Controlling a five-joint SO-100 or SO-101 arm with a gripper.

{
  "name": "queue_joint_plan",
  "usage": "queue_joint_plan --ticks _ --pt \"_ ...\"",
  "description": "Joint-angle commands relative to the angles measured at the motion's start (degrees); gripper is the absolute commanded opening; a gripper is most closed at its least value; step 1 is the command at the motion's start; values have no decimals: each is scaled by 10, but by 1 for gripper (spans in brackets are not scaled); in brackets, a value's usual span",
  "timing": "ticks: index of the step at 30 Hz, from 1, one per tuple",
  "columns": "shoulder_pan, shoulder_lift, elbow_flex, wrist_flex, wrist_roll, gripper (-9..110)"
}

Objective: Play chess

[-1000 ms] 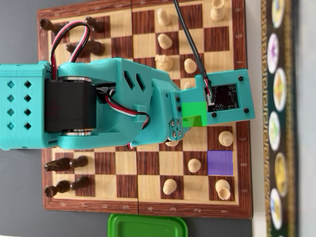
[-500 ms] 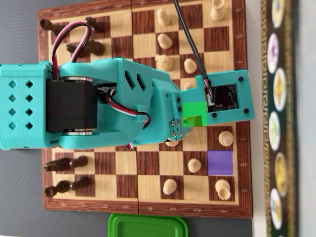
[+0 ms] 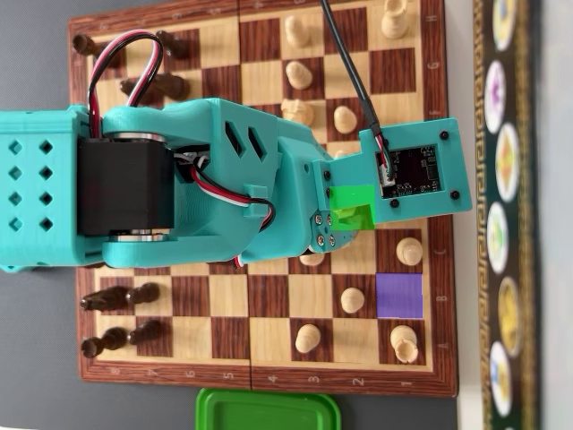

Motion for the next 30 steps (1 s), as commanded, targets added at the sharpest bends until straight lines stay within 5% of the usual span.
queue_joint_plan --ticks 1,30 --pt "4 34 -23 -5 -3 12" --pt "7 182 48 -5 4 12"
